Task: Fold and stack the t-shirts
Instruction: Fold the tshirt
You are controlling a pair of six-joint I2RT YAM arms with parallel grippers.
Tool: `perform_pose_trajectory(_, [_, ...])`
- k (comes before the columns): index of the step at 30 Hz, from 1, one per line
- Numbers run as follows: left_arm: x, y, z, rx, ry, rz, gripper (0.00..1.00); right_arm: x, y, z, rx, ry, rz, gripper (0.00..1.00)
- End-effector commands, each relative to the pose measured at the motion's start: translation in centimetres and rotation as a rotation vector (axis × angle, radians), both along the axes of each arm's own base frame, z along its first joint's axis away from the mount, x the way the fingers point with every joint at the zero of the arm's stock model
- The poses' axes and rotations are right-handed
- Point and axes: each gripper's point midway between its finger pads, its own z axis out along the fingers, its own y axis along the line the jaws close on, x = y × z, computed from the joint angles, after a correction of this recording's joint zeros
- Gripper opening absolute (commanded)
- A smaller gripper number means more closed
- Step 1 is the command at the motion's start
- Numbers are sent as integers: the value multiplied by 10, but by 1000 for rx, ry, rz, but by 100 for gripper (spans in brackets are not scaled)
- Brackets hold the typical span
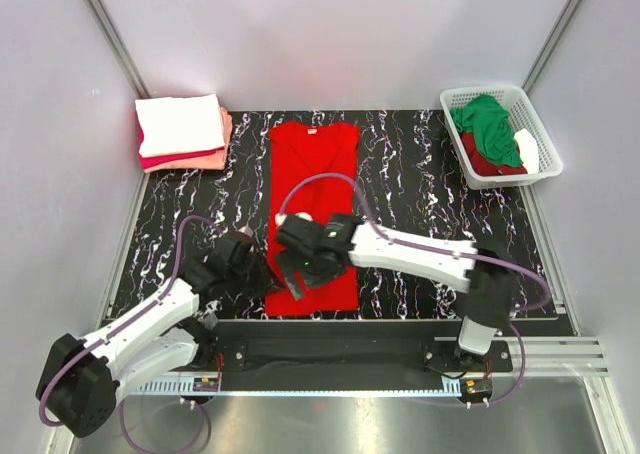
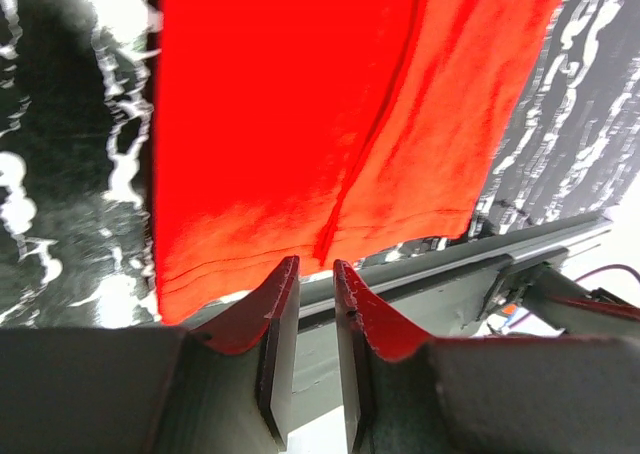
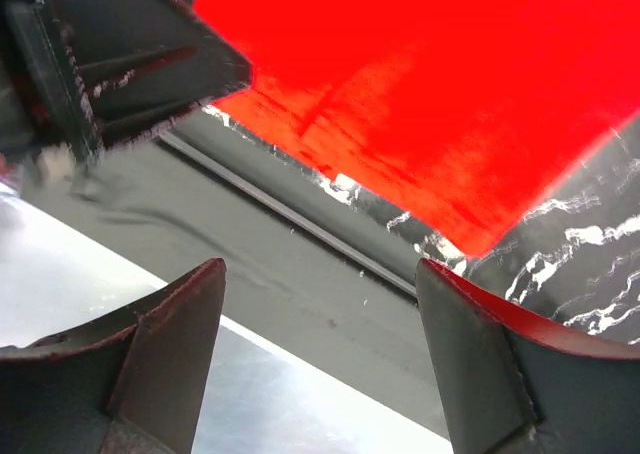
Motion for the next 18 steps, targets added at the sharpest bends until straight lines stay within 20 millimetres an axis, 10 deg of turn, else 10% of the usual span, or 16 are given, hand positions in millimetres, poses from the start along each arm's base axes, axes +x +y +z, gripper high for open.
perform_pose_trajectory(1, [2, 7, 3, 37, -20, 2, 25, 21, -28, 36, 152, -15, -185, 83])
perform_pose_trajectory(9, [-8, 22, -14, 90, 15, 24, 43, 1, -98, -25, 180, 202, -426, 76])
perform_pose_trajectory(18, [-20, 38, -29, 154, 65, 50, 52, -18, -90, -72, 197, 358, -477, 66])
